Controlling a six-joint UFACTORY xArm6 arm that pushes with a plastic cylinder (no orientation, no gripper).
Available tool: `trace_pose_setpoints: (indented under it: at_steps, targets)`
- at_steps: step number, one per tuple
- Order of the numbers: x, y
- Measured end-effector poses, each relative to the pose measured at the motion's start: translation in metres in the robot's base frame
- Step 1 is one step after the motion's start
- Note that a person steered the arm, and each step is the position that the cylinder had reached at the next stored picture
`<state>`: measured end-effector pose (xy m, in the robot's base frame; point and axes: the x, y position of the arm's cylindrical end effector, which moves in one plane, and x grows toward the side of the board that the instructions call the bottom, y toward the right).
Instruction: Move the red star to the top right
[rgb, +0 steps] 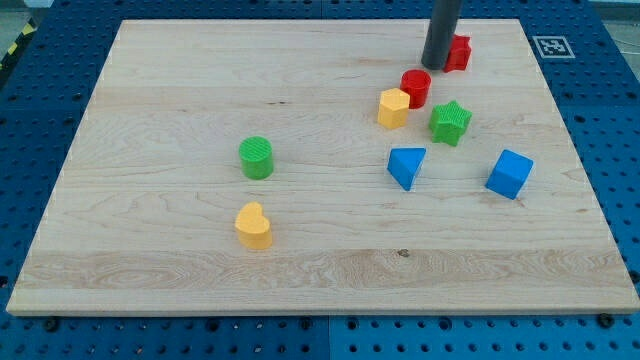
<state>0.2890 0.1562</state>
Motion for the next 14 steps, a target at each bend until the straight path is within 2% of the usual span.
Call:
trace_pose_setpoints:
  at_steps: [3, 6, 7, 8, 9, 10, 12, 14]
  targets:
    - [-0.013, -0.02]
    - [-0.017, 0.0]
    - [-0.038, -0.001]
    - [-0.04, 0.01]
    - [-0.035, 0.013]
    - [-0.029, -0.009]
    - [-0.007, 0.017]
    - [-0.01, 0.033]
